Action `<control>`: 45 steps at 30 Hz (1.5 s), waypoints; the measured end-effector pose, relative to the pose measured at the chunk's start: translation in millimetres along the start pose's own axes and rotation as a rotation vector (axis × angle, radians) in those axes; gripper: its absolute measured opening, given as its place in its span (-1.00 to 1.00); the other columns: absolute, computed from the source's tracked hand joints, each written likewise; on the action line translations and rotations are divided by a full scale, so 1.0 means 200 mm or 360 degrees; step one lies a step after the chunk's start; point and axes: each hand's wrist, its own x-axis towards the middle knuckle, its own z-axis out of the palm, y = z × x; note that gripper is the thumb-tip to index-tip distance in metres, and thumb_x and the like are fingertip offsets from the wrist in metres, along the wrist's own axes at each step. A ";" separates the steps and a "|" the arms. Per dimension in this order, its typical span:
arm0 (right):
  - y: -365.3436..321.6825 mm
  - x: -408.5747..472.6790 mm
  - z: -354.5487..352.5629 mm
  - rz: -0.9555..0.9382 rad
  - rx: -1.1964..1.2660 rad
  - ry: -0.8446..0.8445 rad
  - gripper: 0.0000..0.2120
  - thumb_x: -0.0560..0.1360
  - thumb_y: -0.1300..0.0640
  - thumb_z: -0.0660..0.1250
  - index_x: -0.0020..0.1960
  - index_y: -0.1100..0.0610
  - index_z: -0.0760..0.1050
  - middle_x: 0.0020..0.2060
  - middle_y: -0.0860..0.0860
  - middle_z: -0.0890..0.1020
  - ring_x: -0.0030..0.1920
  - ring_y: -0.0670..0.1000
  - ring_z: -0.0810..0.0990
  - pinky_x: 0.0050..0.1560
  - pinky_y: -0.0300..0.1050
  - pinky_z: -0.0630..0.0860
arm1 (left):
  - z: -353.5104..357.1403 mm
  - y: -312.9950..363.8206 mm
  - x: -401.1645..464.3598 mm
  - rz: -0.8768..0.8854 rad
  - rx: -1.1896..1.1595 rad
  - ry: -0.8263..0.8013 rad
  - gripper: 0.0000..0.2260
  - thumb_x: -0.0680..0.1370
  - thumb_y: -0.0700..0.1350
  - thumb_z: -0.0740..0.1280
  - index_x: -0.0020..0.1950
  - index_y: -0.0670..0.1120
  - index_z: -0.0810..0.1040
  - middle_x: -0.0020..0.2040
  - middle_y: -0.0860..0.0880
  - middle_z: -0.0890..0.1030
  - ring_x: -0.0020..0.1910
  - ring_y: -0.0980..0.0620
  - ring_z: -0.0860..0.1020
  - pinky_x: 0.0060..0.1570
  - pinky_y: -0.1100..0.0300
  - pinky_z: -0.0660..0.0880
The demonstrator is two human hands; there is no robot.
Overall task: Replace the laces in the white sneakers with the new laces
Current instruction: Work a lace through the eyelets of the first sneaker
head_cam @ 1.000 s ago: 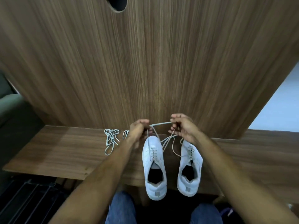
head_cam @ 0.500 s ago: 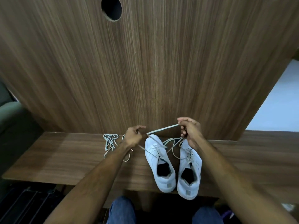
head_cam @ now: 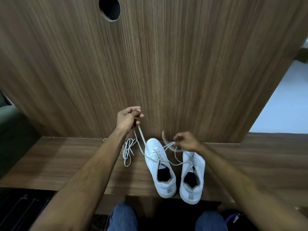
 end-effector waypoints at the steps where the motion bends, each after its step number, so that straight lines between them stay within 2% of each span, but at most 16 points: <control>1: 0.00 -0.02 0.08 0.0010 -0.0154 0.0049 -0.82 0.46 0.19 0.36 0.04 0.06 0.62 0.03 0.04 0.65 0.07 0.08 0.62 0.10 -0.02 0.55 | 0.02 -0.01 0.00 0.0029 0.0070 -0.0011 -0.82 0.55 -0.31 0.29 0.13 -0.21 0.57 -0.21 -0.12 0.62 -0.55 0.17 0.46 -0.51 0.35 0.42; 3: -0.01 -0.09 0.23 0.0023 -0.0342 0.0201 -0.83 0.46 0.09 0.30 0.01 0.03 0.59 0.06 0.06 0.61 0.09 0.14 0.60 0.04 -0.02 0.55 | 0.02 -0.07 0.00 0.0148 0.0492 -0.0078 -0.72 0.54 -0.25 0.32 0.25 -0.14 0.52 -0.06 -0.08 0.63 -0.27 0.11 0.59 -0.19 0.25 0.53; 5: -0.02 -0.18 0.37 -0.0001 -0.0443 0.0300 -0.79 0.49 0.04 0.27 0.08 0.04 0.56 0.08 0.07 0.60 0.13 0.14 0.58 0.06 -0.06 0.49 | 0.01 -0.18 -0.03 0.0199 0.1148 -0.0169 -0.62 0.51 -0.13 0.37 0.33 -0.02 0.48 0.05 -0.03 0.61 0.03 -0.03 0.59 0.09 0.15 0.49; 7: -0.01 -0.24 0.48 -0.0058 -0.0568 0.0301 -0.74 0.51 0.04 0.24 0.17 0.05 0.51 0.08 0.07 0.62 0.14 0.14 0.57 0.06 -0.07 0.48 | 0.00 -0.35 -0.07 0.0127 0.1491 -0.0236 -0.63 0.47 -0.04 0.37 0.27 -0.03 0.51 0.15 -0.10 0.59 0.15 -0.14 0.55 0.10 0.09 0.47; 9: 0.03 -0.26 0.57 -0.0065 -0.0712 0.0230 -0.69 0.51 0.11 0.23 0.25 0.06 0.41 0.12 0.09 0.60 0.15 0.16 0.57 0.05 -0.02 0.49 | 0.00 -0.52 -0.13 -0.0011 0.1629 -0.0247 -0.56 0.38 0.06 0.35 0.22 -0.07 0.50 0.25 -0.15 0.51 0.19 -0.17 0.52 0.12 0.04 0.48; 12: 0.09 -0.25 0.62 0.0025 -0.0769 0.0137 -0.64 0.52 0.21 0.18 0.31 0.10 0.34 0.18 0.12 0.57 0.19 0.18 0.56 0.11 0.04 0.49 | -0.01 -0.76 -0.21 -0.0200 0.1754 -0.0301 -0.38 0.39 0.11 0.37 0.42 0.01 0.34 0.46 -0.17 0.25 0.37 -0.18 0.36 0.32 -0.06 0.36; 16: 0.10 -0.24 0.64 0.0095 -0.0644 0.0162 -0.70 0.50 0.20 0.19 0.22 0.10 0.44 0.14 0.12 0.60 0.19 0.19 0.55 0.11 0.02 0.48 | 0.05 -0.90 -0.37 -0.0244 0.1566 -0.0423 -0.50 0.41 0.16 0.34 0.32 0.04 0.45 0.24 -0.10 0.55 0.22 -0.14 0.52 0.19 0.05 0.46; 20: 0.08 -0.28 0.66 0.0023 -0.0717 0.0117 -0.76 0.48 0.19 0.23 0.14 0.12 0.49 0.10 0.12 0.62 0.14 0.19 0.58 0.07 -0.01 0.50 | 0.04 -0.97 -0.41 -0.0317 0.1669 -0.0291 -0.66 0.56 0.18 0.18 0.30 0.14 0.42 0.24 -0.09 0.54 0.22 -0.18 0.50 0.17 0.00 0.44; 23: 0.15 -0.36 0.66 -0.0142 -0.0756 0.0350 -0.80 0.45 0.11 0.23 0.05 0.06 0.52 0.02 0.01 0.59 0.04 0.15 0.61 -0.04 -0.01 0.51 | 0.03 -0.97 -0.39 -0.0250 0.1801 -0.0324 -0.68 0.57 0.08 0.19 0.32 0.15 0.40 0.23 -0.10 0.55 0.21 -0.20 0.51 0.14 -0.03 0.46; 27: 0.37 -0.41 0.65 -0.0112 -0.1102 0.0383 -0.69 0.16 0.00 0.44 -0.11 0.03 0.62 0.05 0.03 0.63 0.18 0.11 0.58 0.23 0.23 0.33 | 0.05 -0.95 -0.39 -0.0159 0.1946 -0.0389 -0.63 0.51 -0.09 0.21 0.33 0.09 0.39 0.17 -0.15 0.58 0.16 -0.23 0.54 0.07 -0.03 0.49; 29: 0.43 -0.42 0.62 -0.0041 -0.1123 0.0281 -0.60 0.00 0.00 0.54 -0.17 0.01 0.64 0.07 0.02 0.64 0.23 0.07 0.56 0.19 0.29 0.42 | 0.06 -0.95 -0.40 -0.0157 0.1995 -0.0387 -0.62 0.51 -0.11 0.21 0.33 0.04 0.41 0.18 -0.15 0.58 0.17 -0.23 0.54 0.08 -0.03 0.48; 31: 0.47 -0.42 0.60 -0.0031 -0.1120 0.0233 -0.58 -0.05 0.00 0.56 -0.19 -0.01 0.63 0.07 0.00 0.64 0.22 0.06 0.57 0.08 0.28 0.51 | 0.06 -0.94 -0.42 -0.0143 0.2001 -0.0382 -0.61 0.52 -0.11 0.22 0.36 0.03 0.39 0.20 -0.15 0.55 0.17 -0.23 0.54 0.09 -0.02 0.48; 37: 0.62 -0.42 0.46 -0.0090 -0.1163 0.0205 -0.55 0.03 -0.04 0.57 -0.10 0.00 0.65 0.12 0.01 0.64 0.25 0.08 0.56 0.13 0.27 0.49 | 0.02 -0.92 -0.48 -0.0091 0.1994 -0.0437 -0.55 0.55 -0.14 0.18 0.42 0.15 0.28 0.20 -0.16 0.52 0.16 -0.26 0.54 0.11 -0.06 0.50; 41: 0.52 -0.43 0.47 -0.0077 -0.1105 0.0280 -0.61 0.03 -0.09 0.55 -0.16 -0.01 0.65 -0.05 0.00 0.67 0.10 0.06 0.63 0.26 0.17 0.36 | 0.01 -0.93 -0.48 -0.0130 0.1945 -0.0428 -0.57 0.53 -0.11 0.21 0.39 0.13 0.35 0.17 -0.15 0.56 0.14 -0.24 0.56 0.07 -0.02 0.49; 43: 0.41 -0.42 0.52 -0.0187 -0.0910 0.0406 -0.66 0.19 -0.09 0.52 -0.07 -0.02 0.64 -0.06 -0.02 0.65 0.04 0.06 0.63 0.18 0.02 0.44 | 0.01 -0.94 -0.48 -0.0161 0.1923 -0.0399 -0.63 0.51 -0.09 0.23 0.33 0.02 0.46 0.15 -0.14 0.60 0.12 -0.22 0.58 0.06 0.02 0.49; 45: 0.28 -0.42 0.57 -0.0199 -0.0488 0.0292 -0.65 0.41 -0.09 0.39 0.16 -0.03 0.55 0.11 -0.05 0.59 0.12 0.06 0.57 0.08 -0.09 0.47 | 0.00 -0.95 -0.50 -0.0176 0.1938 -0.0415 -0.64 0.51 -0.07 0.23 0.30 -0.02 0.49 0.14 -0.14 0.62 0.12 -0.20 0.58 0.07 0.03 0.49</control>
